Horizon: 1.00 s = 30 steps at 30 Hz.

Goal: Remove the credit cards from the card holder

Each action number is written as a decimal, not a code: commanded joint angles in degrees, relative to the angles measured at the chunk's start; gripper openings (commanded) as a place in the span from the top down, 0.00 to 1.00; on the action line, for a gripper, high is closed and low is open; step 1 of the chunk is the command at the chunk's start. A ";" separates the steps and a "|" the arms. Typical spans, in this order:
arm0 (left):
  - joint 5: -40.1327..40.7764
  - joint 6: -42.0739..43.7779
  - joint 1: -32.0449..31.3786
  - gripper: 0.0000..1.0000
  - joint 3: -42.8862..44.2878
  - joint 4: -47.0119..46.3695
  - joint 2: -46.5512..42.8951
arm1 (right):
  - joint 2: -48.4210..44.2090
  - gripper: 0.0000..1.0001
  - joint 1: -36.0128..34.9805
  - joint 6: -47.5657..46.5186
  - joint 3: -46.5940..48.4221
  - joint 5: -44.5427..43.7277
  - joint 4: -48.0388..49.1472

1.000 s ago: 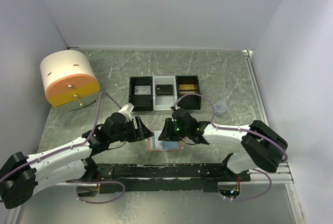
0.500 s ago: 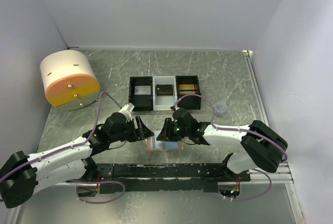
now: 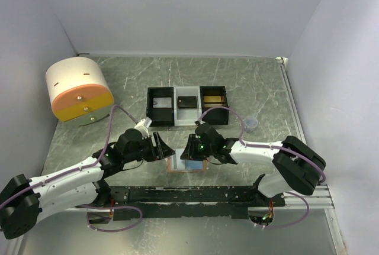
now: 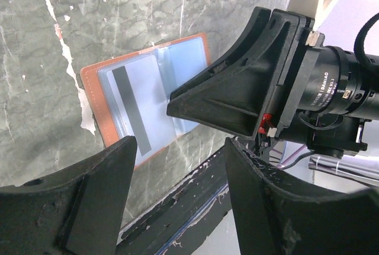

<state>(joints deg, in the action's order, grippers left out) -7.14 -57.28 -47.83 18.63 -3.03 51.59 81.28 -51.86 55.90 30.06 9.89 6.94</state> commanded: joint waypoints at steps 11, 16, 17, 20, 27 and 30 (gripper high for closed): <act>-4.00 1.29 -0.24 0.35 0.25 -4.07 4.21 | 4.06 0.86 0.41 0.13 -3.30 -3.03 0.42; -4.27 1.59 -0.53 0.38 0.24 -4.76 6.70 | 2.57 1.00 0.42 1.45 -6.92 -1.66 5.52; -4.19 1.70 -0.55 0.39 0.23 -4.64 7.00 | 2.81 1.00 0.44 1.61 -7.00 -1.22 5.92; -3.95 1.28 -0.88 0.39 -0.11 -4.89 7.38 | 2.80 1.00 0.41 1.68 -6.52 -1.25 5.55; 5.45 -1.99 -1.99 0.42 -1.27 1.68 -0.90 | -2.28 0.78 -1.85 -4.70 0.08 -2.53 -2.70; 9.62 -2.52 -1.94 0.41 -0.84 6.91 -6.53 | -1.00 0.69 -4.41 -8.15 5.49 -7.23 -10.11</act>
<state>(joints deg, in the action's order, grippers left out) -5.02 -58.41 -49.39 17.80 -1.63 50.85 80.47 -53.60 53.32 29.12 8.14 6.76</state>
